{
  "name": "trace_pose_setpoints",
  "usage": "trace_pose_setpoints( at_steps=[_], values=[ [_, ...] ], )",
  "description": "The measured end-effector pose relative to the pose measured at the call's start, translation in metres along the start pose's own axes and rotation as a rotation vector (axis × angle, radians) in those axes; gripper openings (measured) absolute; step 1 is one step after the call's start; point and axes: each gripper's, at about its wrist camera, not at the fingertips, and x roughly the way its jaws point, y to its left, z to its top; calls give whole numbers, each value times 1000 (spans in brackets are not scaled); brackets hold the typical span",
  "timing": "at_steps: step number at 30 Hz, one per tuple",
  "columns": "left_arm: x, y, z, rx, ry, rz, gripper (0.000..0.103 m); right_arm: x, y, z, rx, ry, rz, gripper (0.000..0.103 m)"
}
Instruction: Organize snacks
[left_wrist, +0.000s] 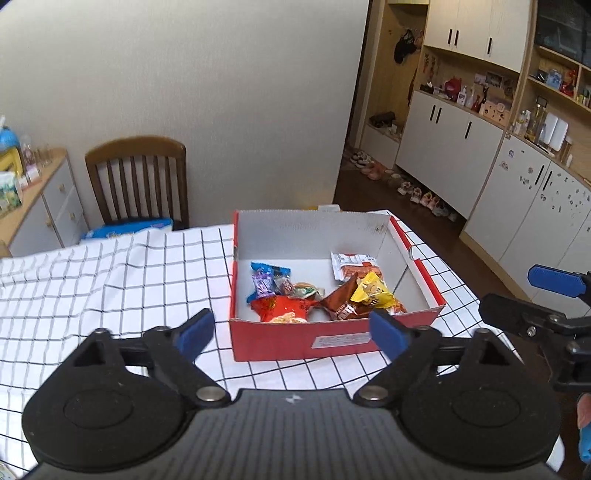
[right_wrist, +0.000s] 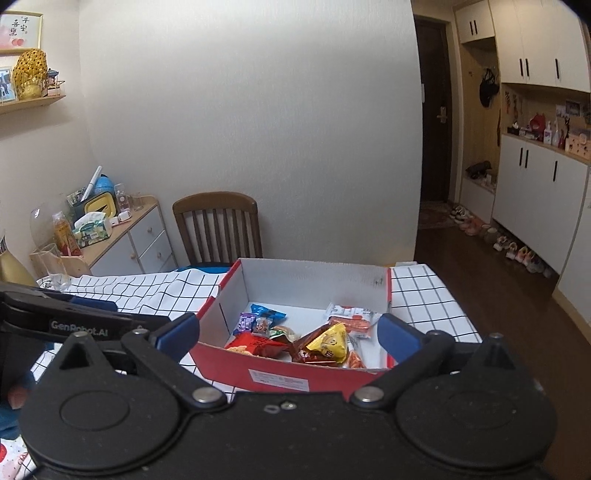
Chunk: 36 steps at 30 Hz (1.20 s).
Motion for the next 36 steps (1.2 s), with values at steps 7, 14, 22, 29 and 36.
trace_pose_setpoints(
  at_steps=[7,14,22,29,36],
  values=[
    [-18,-6,-12,21,-31,1,102,-13,-3,-11,38,-10,-7,103],
    [-30,-9,-24,3,-22,-10,102,-27,3,-21,35,-19,-19,103],
    [-40,-15,-28,24,-34,-12,102,-38,3,-23,53,-22,-11,103],
    [-42,-16,-28,26,-39,-12,102,-39,1,-25,64,-16,-12,103],
    [-41,-17,-27,26,-38,-16,102,-40,-1,-27,67,-7,-16,103]
  ],
)
